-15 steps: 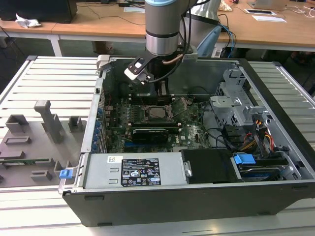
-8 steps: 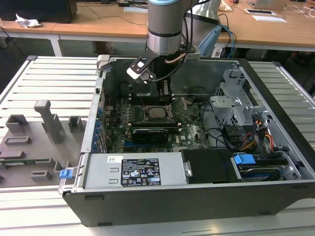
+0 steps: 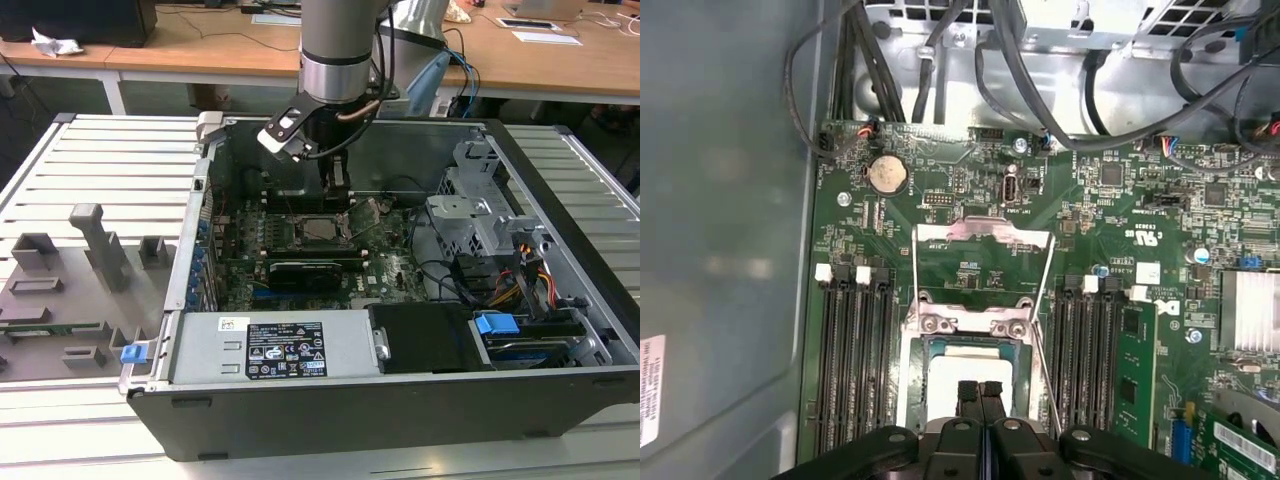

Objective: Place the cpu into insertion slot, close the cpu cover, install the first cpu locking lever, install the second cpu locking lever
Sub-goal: 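Close the cpu cover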

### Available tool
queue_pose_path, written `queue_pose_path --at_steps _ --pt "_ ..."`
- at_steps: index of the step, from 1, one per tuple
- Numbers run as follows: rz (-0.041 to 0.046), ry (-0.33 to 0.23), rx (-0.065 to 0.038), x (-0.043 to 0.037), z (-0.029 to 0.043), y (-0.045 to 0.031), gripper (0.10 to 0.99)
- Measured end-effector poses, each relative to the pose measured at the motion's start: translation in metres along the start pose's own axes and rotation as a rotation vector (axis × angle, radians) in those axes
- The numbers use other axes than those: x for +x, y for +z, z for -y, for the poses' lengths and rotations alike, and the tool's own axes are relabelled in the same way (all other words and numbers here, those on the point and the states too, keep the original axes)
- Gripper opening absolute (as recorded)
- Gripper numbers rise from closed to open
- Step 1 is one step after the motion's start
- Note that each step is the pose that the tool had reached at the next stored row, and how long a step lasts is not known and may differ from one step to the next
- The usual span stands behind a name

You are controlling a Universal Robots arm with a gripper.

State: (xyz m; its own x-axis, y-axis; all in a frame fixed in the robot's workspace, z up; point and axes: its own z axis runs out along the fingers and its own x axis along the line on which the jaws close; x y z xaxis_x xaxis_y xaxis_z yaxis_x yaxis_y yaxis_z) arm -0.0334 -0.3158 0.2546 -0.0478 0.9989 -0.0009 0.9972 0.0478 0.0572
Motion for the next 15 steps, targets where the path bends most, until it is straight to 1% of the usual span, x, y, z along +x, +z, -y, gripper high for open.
queue_pose_path --at_steps 3,6,15 --pt "0.0000 0.000 0.000 0.0000 -0.0002 -0.0039 0.106" --pt "-0.0002 0.000 0.000 0.0000 -0.0010 -0.0057 0.106" --pt "-0.0002 0.000 0.004 -0.0006 -0.0126 -0.0054 0.106"
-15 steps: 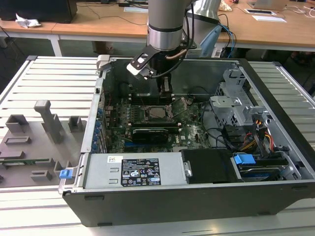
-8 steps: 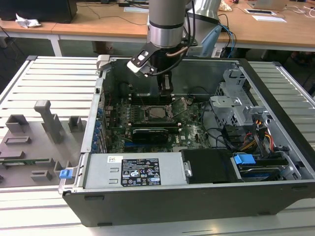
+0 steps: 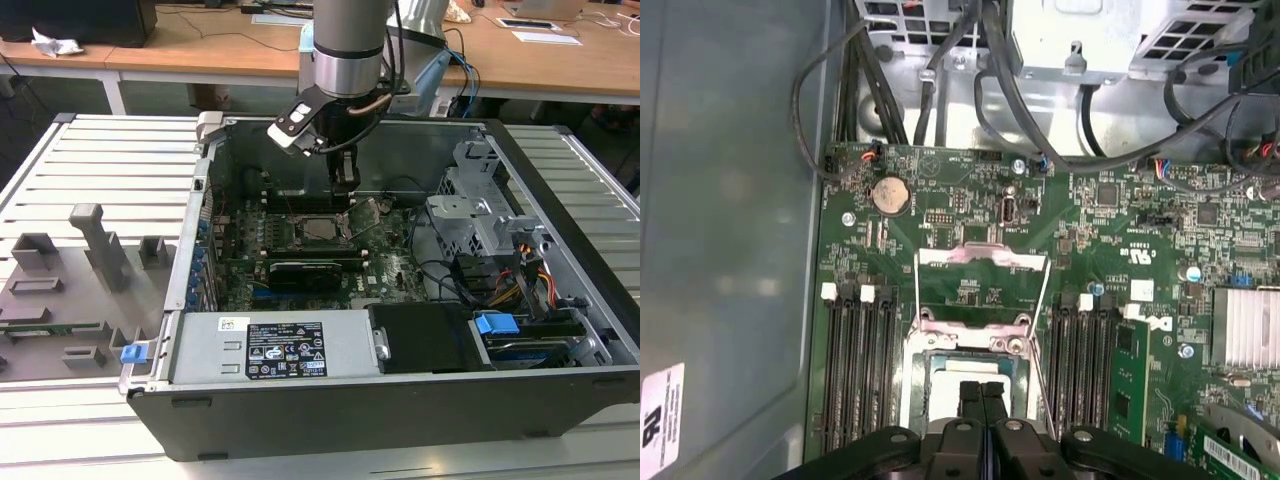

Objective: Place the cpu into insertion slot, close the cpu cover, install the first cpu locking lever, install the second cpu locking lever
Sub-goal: 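Close the cpu cover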

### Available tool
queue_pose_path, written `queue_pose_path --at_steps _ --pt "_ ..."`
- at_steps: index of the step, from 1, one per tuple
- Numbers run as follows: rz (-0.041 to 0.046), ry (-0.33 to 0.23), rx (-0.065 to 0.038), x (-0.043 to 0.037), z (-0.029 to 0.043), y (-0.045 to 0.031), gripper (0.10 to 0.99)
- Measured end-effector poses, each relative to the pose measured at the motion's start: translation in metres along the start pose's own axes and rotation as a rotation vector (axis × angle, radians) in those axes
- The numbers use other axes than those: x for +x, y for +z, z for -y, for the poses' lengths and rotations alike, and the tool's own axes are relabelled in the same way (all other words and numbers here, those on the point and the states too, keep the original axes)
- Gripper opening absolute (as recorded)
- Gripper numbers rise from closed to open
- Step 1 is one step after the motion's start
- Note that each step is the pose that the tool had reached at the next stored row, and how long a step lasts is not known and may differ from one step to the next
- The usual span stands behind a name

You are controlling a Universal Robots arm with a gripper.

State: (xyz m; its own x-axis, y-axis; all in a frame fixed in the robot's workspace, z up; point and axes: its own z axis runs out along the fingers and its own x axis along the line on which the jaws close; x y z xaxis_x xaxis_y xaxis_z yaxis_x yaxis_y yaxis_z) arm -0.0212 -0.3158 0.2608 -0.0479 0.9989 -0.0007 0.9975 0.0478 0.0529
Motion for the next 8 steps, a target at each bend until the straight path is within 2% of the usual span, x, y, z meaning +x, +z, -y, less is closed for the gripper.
queue_pose_path --at_steps 8 --pt "-0.0002 0.000 0.003 -0.0005 -0.0111 0.0006 0.106"
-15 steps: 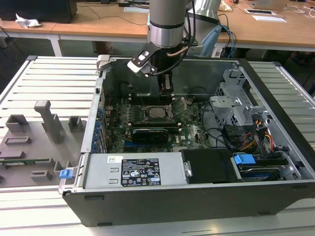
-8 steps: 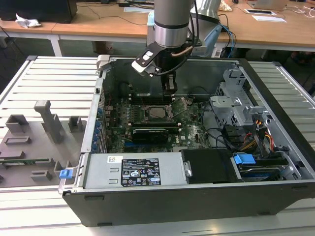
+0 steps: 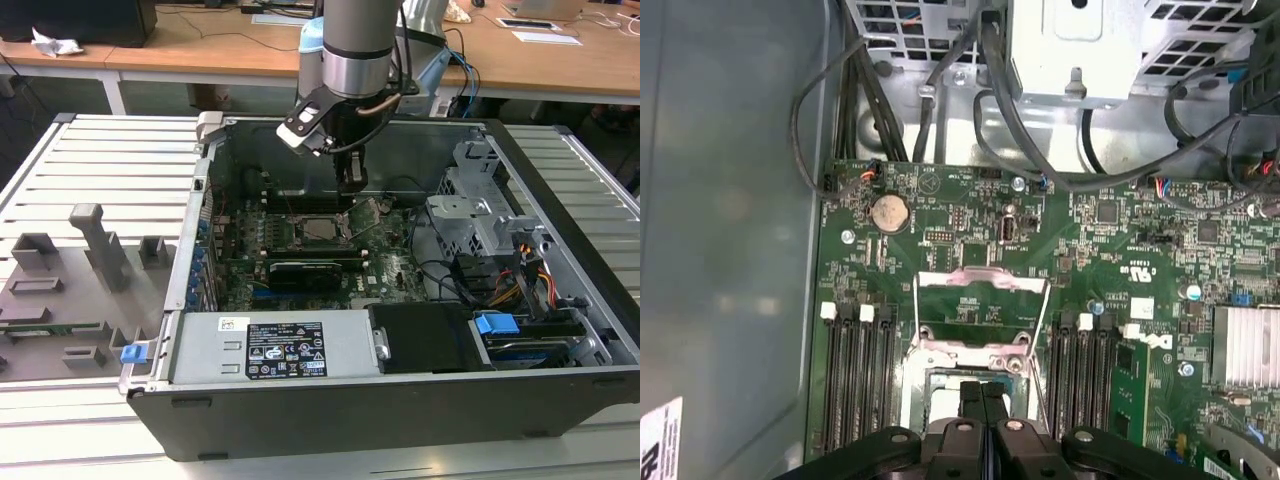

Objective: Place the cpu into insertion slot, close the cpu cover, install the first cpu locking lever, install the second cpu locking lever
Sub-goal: 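Close the cpu cover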

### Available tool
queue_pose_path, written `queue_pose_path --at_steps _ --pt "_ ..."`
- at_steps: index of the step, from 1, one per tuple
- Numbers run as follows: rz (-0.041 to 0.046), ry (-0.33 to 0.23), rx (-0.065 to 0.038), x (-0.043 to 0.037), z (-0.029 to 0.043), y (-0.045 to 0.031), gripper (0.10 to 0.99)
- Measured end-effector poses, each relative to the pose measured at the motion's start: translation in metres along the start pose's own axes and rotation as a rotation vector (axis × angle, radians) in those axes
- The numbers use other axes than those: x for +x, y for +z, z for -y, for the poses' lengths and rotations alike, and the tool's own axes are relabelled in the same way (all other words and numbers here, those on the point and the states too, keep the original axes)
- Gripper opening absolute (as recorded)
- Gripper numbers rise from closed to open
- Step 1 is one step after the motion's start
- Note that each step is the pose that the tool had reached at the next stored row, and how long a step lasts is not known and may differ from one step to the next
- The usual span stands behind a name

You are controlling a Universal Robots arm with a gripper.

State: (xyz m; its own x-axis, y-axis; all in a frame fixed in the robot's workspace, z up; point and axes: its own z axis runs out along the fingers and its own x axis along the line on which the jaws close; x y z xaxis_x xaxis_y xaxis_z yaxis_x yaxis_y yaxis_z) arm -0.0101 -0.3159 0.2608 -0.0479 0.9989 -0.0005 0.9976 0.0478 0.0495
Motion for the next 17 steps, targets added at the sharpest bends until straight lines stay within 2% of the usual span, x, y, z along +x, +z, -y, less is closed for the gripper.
queue_pose_path --at_steps 1,2,3,4,12,17 --pt "0.0000 0.000 0.000 -0.0001 -0.0016 0.0001 0.106" --pt "-0.0001 0.000 0.002 -0.0003 -0.0074 0.0004 0.106" --pt "-0.0001 0.000 0.005 -0.0008 -0.0165 0.0008 0.106" --pt "-0.0002 0.000 0.006 -0.0009 -0.0189 0.0009 0.106" --pt "-0.0004 0.000 0.007 -0.0013 -0.0273 0.0014 0.106" --pt "-0.0003 0.000 0.009 -0.0017 -0.0356 0.0018 0.106"
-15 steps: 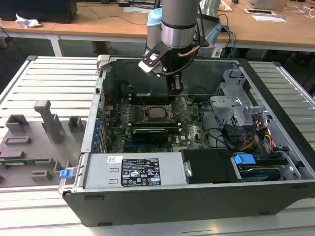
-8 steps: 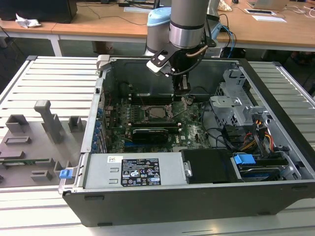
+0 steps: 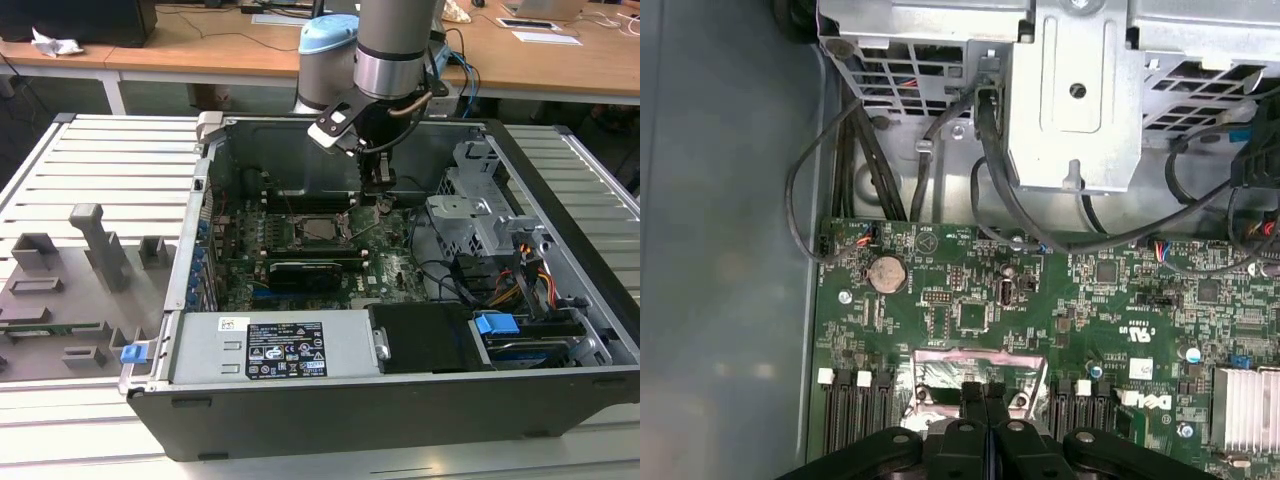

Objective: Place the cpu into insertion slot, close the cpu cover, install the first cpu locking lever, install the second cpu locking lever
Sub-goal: 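Close the cpu cover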

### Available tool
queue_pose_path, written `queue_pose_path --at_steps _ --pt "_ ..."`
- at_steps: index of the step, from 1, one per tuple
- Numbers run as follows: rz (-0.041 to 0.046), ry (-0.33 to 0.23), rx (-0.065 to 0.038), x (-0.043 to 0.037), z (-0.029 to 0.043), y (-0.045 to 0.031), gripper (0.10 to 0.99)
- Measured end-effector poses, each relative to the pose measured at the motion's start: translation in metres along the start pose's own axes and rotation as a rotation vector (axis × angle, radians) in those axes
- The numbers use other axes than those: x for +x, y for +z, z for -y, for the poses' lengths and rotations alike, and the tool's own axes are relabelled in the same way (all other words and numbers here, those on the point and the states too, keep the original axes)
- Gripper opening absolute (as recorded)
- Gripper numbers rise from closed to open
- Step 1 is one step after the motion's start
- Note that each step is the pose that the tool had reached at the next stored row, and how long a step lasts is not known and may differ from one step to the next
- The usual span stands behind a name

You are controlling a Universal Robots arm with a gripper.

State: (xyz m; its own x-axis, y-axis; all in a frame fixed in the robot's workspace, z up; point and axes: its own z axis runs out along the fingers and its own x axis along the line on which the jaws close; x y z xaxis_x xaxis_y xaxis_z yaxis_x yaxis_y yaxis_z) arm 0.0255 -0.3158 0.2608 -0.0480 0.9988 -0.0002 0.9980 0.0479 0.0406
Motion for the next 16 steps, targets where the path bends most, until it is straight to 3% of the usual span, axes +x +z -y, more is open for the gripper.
queue_pose_path --at_steps 16 --pt "0.0006 0.000 0.004 -0.0009 -0.0199 0.0008 0.106"
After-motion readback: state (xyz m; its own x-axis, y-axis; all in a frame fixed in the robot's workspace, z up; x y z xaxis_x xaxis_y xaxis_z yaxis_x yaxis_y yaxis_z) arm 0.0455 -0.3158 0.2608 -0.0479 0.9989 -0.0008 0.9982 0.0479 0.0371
